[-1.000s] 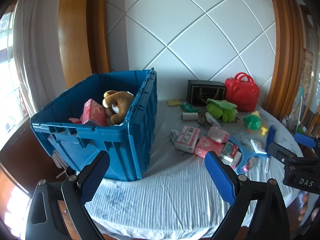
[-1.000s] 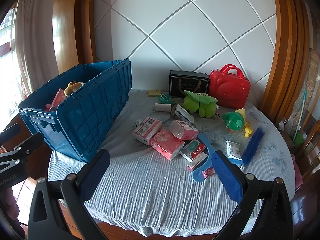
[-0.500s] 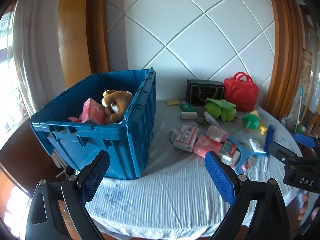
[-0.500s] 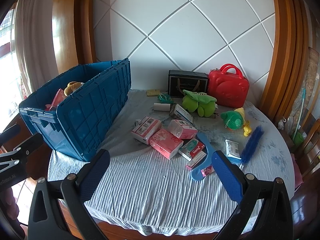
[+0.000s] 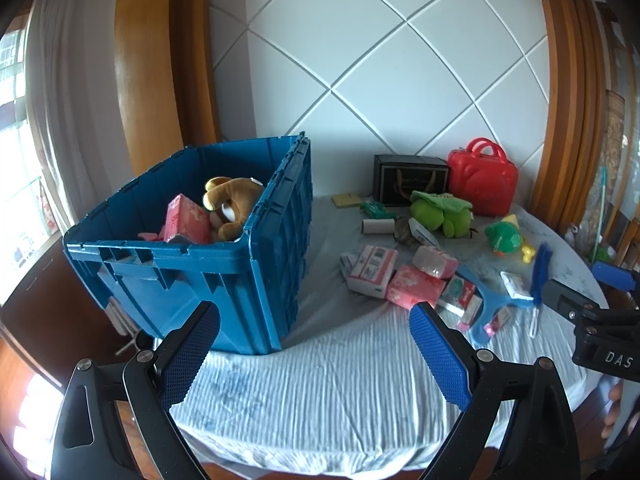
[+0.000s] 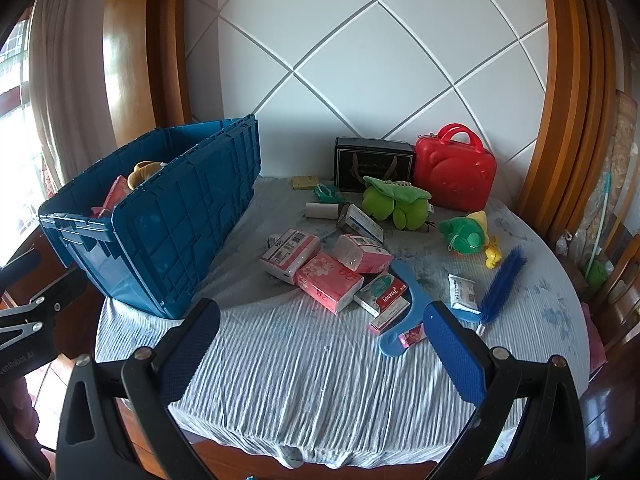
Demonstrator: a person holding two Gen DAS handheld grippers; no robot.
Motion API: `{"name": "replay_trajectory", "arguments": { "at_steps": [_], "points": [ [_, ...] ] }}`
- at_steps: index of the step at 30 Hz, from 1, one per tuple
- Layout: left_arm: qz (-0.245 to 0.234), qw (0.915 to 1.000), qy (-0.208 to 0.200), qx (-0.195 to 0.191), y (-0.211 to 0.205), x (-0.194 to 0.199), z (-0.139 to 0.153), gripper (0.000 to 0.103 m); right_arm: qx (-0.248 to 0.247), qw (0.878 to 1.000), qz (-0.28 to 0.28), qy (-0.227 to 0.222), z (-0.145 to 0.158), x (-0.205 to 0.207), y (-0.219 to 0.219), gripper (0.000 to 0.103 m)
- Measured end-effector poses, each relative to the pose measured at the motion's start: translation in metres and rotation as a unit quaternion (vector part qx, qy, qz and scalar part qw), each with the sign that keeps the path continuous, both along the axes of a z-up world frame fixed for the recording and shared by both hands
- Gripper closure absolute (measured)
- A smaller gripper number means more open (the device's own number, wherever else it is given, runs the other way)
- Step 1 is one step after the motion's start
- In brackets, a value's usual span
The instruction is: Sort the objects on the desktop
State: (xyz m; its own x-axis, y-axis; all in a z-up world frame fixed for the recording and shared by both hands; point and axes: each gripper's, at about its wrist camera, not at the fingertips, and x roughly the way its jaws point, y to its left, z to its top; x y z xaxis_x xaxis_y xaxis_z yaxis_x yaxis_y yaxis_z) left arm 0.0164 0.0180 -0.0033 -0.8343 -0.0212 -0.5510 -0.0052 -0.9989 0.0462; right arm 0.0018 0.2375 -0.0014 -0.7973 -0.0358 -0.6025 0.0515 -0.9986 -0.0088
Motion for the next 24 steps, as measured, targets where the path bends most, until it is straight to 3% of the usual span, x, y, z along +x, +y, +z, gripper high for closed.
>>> {"name": "replay_trajectory", "arguments": {
  "at_steps": [15,20,24],
  "points": [
    [0.008,0.9998,-0.008,0.015,0.015,-0.007,-0.005,0.006,-0.003,1.0,-0.004,-0.008,-0.006,-0.001,0.023,0.0],
    [-0.001,0.9975,-0.048,0.053,0.028,-0.026,-0.018,0.006,-0.007,1.0,-0.009,-0.016,-0.014,-0.006,0.045,0.0],
    [-0.029,0.996,-0.078,0.031,0.057,-0.042,-0.033,0.006,-0.017,1.0,-0.014,-0.005,-0.019,-0.006,0.072,0.0]
  ]
}}
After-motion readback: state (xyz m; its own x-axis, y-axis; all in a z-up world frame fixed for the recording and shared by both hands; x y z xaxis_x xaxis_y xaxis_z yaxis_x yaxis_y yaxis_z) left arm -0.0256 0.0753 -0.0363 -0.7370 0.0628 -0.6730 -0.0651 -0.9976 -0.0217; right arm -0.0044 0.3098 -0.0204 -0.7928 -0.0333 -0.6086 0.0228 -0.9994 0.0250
